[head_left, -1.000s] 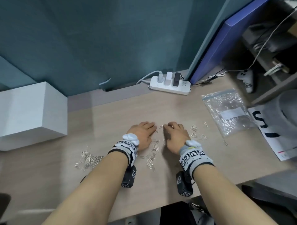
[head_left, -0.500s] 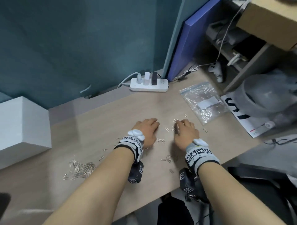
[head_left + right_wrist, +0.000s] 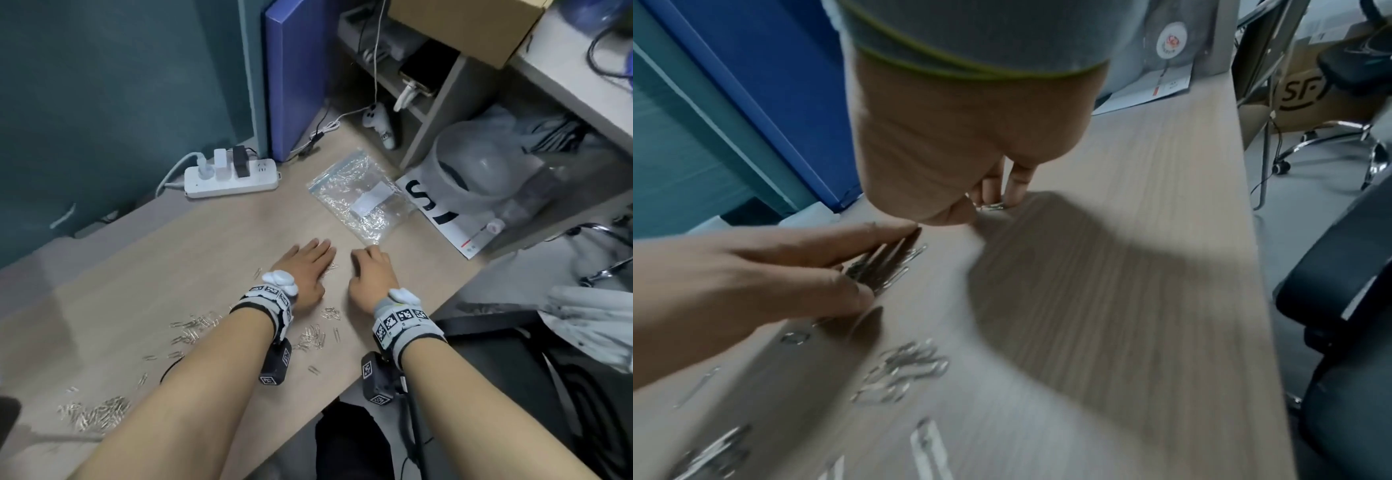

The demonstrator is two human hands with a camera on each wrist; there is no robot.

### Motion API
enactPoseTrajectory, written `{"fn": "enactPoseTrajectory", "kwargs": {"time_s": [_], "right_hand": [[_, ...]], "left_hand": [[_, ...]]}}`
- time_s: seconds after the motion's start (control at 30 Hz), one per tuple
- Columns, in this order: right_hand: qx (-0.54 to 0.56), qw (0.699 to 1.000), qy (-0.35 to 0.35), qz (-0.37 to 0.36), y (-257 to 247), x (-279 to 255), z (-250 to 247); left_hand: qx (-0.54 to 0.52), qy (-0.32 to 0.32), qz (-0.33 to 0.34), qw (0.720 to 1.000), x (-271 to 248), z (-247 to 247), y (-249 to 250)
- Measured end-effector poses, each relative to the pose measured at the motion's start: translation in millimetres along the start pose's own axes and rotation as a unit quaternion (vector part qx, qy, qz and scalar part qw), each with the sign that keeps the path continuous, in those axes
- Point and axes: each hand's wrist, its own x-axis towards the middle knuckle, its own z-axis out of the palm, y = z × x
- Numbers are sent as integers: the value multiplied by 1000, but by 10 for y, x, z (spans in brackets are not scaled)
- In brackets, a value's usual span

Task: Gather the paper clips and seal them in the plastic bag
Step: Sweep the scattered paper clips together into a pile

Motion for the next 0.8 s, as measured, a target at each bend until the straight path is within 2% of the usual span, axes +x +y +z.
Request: {"fn": "enactPoseTrajectory", "kwargs": {"time_s": [0.23, 0.33, 0.5, 0.57, 0.63, 0.73, 0.8], "right_hand": [[43, 998, -25, -37, -415, -492, 414], [45, 995, -46, -76, -726, -835, 725], [60, 989, -69, -119, -1006, -1125, 1045], [64, 989, -45, -125, -1010, -1163, 1052], [63, 994, -10, -94, -886, -1154, 935], [28, 998, 44, -30, -488, -994, 663], [-5, 999, 46, 0, -230, -874, 510]], "left_hand": [[6, -2, 16, 1000, -834, 288, -250], [-1, -8, -18, 1000, -1406, 477, -396], [15, 20, -61, 998, -2027, 619, -520], [37, 35, -69, 996, -2152, 615, -527], [45, 55, -48, 996, -2131, 569, -446], [55, 75, 17, 996, -1793, 534, -160], [66, 66, 76, 993, -1526, 555, 74]]}}
